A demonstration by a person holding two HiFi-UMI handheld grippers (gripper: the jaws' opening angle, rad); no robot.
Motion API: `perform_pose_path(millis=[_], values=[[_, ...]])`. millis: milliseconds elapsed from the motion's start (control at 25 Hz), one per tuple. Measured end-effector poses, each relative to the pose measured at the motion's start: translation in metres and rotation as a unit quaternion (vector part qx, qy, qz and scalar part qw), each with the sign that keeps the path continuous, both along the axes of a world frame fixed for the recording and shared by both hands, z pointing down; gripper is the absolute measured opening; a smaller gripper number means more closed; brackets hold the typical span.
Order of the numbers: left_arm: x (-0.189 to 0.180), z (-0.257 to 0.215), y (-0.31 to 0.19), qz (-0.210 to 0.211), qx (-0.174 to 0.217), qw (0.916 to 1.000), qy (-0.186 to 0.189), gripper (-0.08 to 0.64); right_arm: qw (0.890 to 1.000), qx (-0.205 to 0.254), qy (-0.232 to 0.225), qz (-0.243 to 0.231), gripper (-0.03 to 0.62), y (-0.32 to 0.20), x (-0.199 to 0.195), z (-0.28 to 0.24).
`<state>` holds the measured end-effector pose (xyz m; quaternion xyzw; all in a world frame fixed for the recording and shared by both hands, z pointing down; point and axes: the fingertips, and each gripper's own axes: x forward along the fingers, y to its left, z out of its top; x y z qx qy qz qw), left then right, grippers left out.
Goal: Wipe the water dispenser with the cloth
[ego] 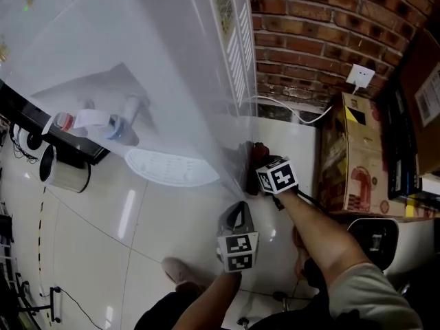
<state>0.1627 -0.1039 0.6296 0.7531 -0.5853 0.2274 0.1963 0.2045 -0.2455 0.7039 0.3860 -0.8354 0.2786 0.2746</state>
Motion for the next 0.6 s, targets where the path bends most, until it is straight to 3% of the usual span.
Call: perform_pose_path(millis=[360, 600], values=[[0.010, 0.007, 0.002, 0.004, -0.011, 0.9998, 0.015, 0.000, 0.997, -0.070, 0.002, 0.023, 0.054, 0.004, 0.002, 0.061], [0.020, -0.025, -0.010, 0.006, 0.015, 0.9997, 0.020, 0.000, 0.997, -0.074, -0.005, 0.027, 0.057, 0.002, 0.008, 0.049]])
